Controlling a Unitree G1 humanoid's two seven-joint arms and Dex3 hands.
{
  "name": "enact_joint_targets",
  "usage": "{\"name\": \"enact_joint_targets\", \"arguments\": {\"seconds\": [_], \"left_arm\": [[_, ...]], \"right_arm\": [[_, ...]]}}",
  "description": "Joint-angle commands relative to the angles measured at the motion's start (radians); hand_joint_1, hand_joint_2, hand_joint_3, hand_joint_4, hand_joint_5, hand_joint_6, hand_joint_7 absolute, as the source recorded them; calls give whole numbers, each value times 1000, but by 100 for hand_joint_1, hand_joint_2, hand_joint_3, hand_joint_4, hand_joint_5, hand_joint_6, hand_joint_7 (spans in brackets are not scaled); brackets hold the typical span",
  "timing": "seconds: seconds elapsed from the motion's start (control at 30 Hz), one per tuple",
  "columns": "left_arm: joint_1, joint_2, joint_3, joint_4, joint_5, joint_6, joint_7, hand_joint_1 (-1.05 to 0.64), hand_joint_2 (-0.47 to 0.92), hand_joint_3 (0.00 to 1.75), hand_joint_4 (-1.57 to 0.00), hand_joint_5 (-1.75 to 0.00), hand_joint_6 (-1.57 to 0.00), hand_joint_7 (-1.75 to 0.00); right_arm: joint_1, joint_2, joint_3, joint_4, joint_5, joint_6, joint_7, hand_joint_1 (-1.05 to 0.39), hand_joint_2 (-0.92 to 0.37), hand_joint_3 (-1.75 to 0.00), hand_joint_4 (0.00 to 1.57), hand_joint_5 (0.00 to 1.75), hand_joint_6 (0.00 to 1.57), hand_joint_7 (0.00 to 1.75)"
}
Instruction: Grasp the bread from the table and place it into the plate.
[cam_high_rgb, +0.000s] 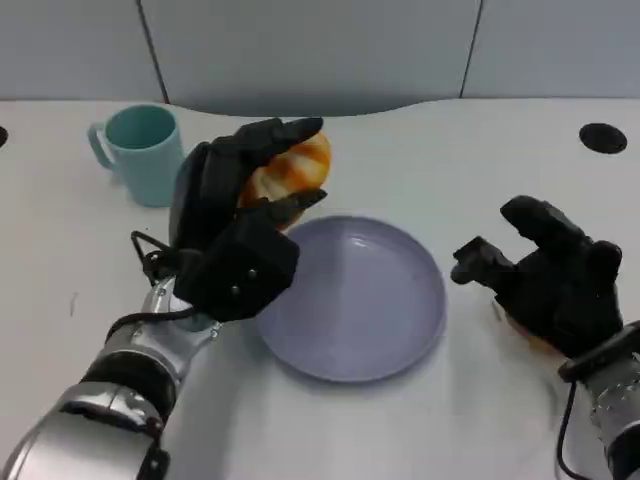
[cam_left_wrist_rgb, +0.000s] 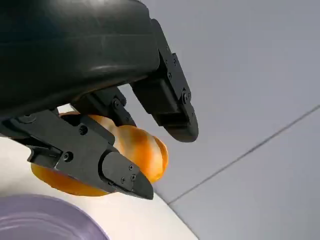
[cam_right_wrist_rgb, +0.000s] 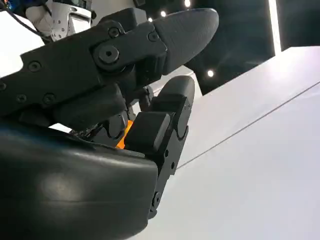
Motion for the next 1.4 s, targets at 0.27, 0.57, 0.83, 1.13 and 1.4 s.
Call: {"name": "enact_joint_targets", "arguments": {"seconds": [0.27,0.57,0.83,1.13,1.4], "left_arm": [[16,-69,-63,16,6,-4,-200,-16,79,1,-121,-13,-92,0],[-5,3,-133,-2,60,115,-368,-80,92,29,-21,0,-29,0],[18,27,-11,-23,-127,113,-635,-104,92,75,0,0,-2,0],[135,38,268,-190,-575,287,-1157,-105,92,71,-5,-3,-5,-2],[410,36,361,-636,-865,710,-1298,-105,92,71,-13,-7,-9,-3]], "right_arm": [[-13,8,-10,-8,19,-34,22,-47,-92,-1,86,83,109,0],[-16,25,-15,-6,23,-70,22,-49,-92,-3,91,80,110,1],[-21,22,-13,0,24,-44,24,-46,-92,-3,89,81,109,0],[-39,19,-10,26,22,-30,40,-48,-92,-4,87,79,107,1],[-43,28,-14,23,27,-6,37,-46,-92,-2,89,81,109,1]]}}
